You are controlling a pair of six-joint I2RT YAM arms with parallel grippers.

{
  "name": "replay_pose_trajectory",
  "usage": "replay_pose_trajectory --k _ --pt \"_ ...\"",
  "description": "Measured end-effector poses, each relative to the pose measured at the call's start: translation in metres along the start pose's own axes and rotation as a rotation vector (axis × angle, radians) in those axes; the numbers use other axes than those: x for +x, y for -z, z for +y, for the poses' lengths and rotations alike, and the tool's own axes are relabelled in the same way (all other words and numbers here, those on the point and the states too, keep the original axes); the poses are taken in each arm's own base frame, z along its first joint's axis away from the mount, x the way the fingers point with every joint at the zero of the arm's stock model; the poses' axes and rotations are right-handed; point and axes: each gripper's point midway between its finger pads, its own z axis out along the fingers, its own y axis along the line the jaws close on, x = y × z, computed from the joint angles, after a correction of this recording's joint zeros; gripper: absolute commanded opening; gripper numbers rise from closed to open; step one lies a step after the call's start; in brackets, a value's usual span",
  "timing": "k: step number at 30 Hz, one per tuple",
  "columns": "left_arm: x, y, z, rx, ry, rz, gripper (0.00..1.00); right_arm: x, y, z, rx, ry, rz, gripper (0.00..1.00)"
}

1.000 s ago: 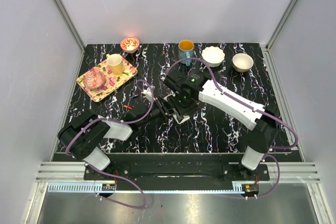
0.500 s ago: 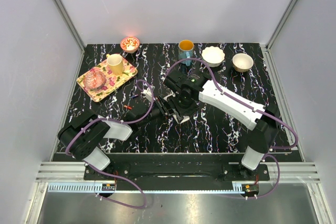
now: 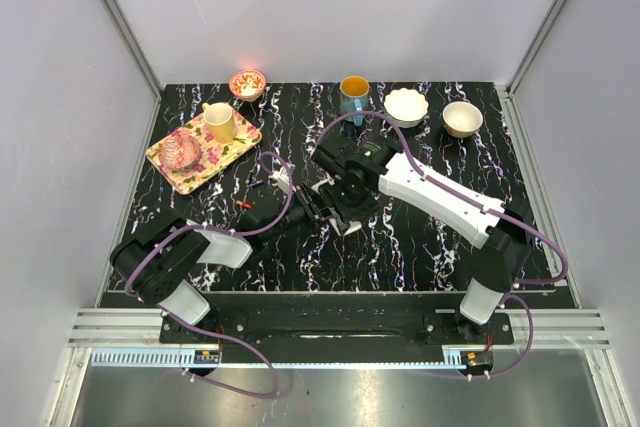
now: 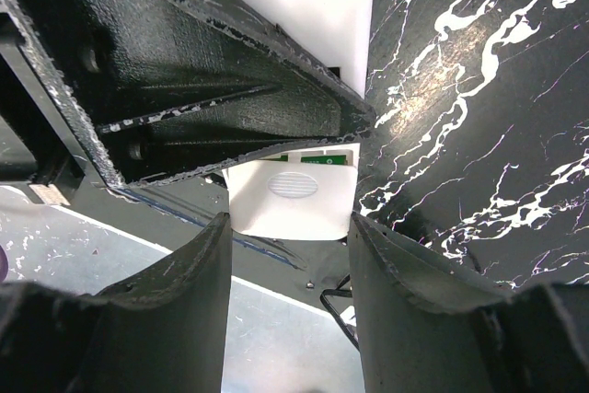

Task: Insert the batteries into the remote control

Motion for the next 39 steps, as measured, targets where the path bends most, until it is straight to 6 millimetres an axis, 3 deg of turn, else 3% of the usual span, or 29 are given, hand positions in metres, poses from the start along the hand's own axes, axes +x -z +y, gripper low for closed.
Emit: replay_pose_trajectory --k 39 --pt "0.013 0.002 -0.003 0.018 -0.020 0.050 0.00 0.011 0.000 0.002 -0.021 0.026 0.053 0.00"
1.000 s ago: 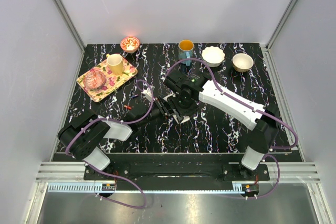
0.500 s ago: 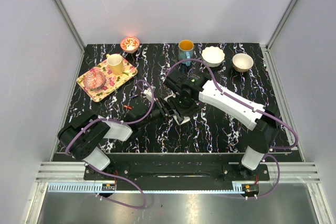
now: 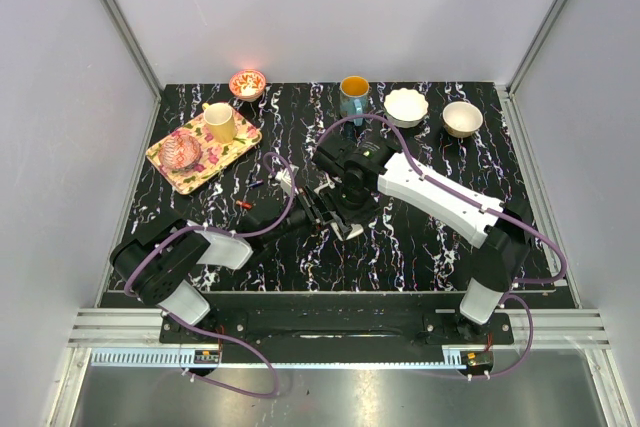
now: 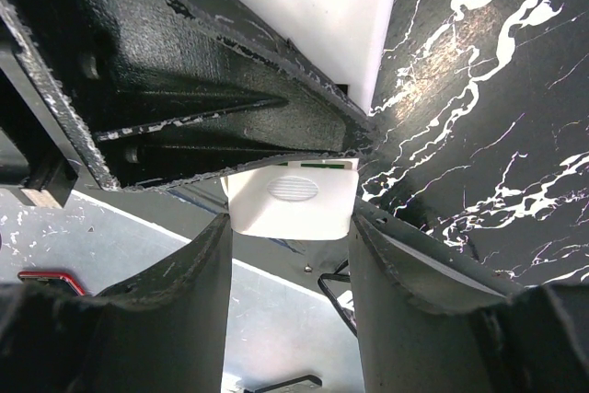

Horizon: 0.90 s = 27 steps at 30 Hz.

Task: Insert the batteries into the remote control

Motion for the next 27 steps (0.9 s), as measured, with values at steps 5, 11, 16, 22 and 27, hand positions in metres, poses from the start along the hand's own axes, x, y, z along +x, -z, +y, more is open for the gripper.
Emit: replay_pose_trajectory --k 5,11,16,22,27 --pt "0.0021 -0.0001 0.0007 -0.003 -0.003 0.006 0.00 0.0009 0.0001 0.0003 -0.002 0.000 0.005 0.00" --pt "0.0033 -0.0002 0.0006 -0.002 -0.006 0.009 0.00 0.0013 0.0000 0.0003 -0.002 0.000 0.006 0.00" --pt "0.0053 -0.0006 0.0000 -0.001 -0.010 0.014 0.00 0.0030 0.0002 0.0000 0.000 0.000 0.013 0.00" --pt "0.0051 -0.0009 -0.0004 0.000 -0.012 0.014 0.00 0.0028 0.0001 -0.0001 0.001 -0.001 0.012 0.00" --pt "0.0049 -0.0017 -0.0015 0.003 -0.017 0.014 0.00 0.0025 0.0000 -0.0012 0.008 -0.003 0.009 0.00"
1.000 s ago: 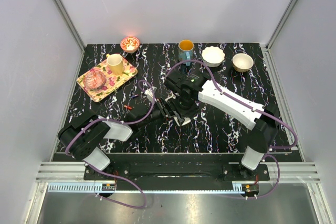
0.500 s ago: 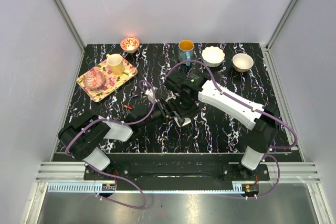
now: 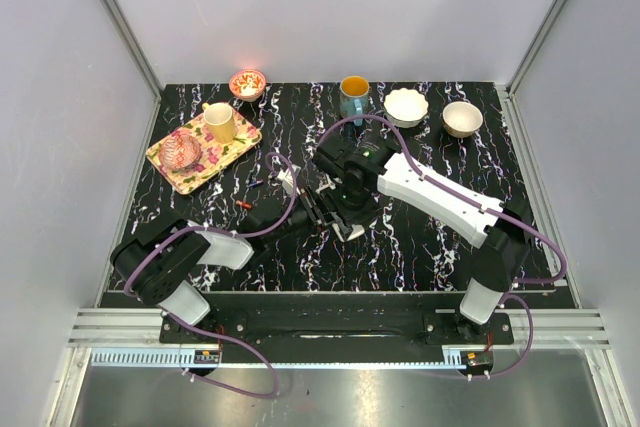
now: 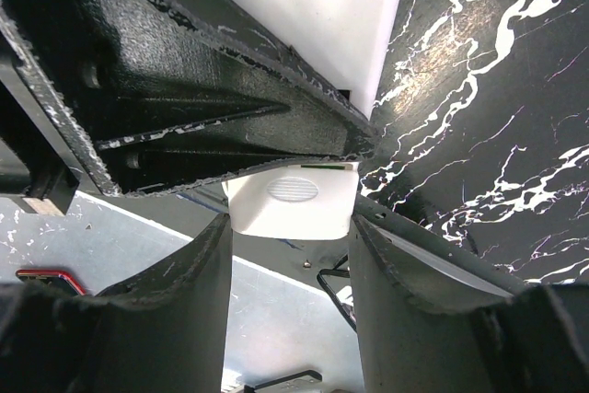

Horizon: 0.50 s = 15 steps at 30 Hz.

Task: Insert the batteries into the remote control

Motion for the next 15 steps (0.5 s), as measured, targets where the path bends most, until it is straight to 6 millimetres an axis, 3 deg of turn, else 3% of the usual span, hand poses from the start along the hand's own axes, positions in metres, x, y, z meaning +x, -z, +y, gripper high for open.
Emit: replay_pose_trajectory --k 15 --pt "0.0002 -0.0014 0.0002 -0.004 -0.005 0.005 0.00 0.0004 0.0001 -0.0004 0.003 -0.007 0.001 0.00"
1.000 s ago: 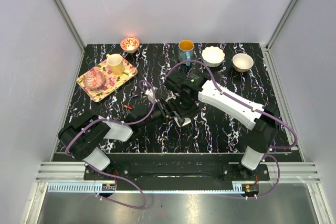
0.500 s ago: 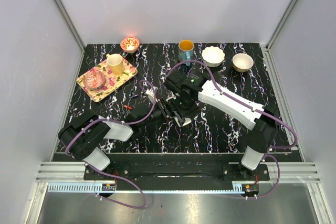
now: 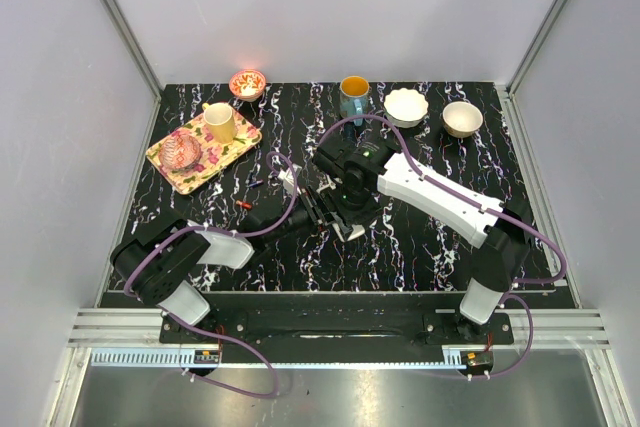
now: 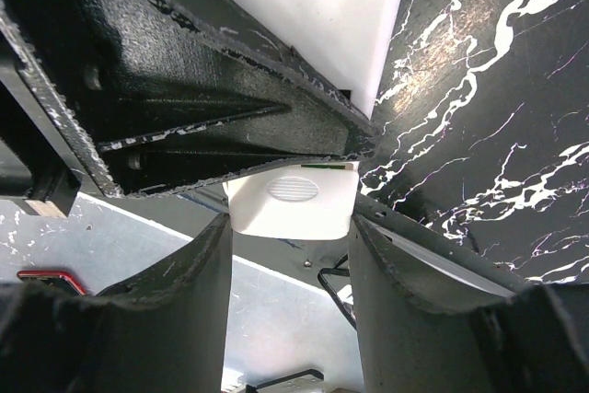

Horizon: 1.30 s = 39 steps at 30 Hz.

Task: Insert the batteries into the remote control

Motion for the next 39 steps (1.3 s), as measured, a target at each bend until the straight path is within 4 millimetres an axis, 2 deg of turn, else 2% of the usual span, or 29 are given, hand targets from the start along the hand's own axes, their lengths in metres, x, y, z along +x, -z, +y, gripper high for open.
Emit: replay_pose_trajectory --k 39 --pt "0.0026 -0.0011 0.0022 0.004 0.059 0.018 0.00 0.0025 0.0009 -0.0003 0.000 0.001 0.009 0.00"
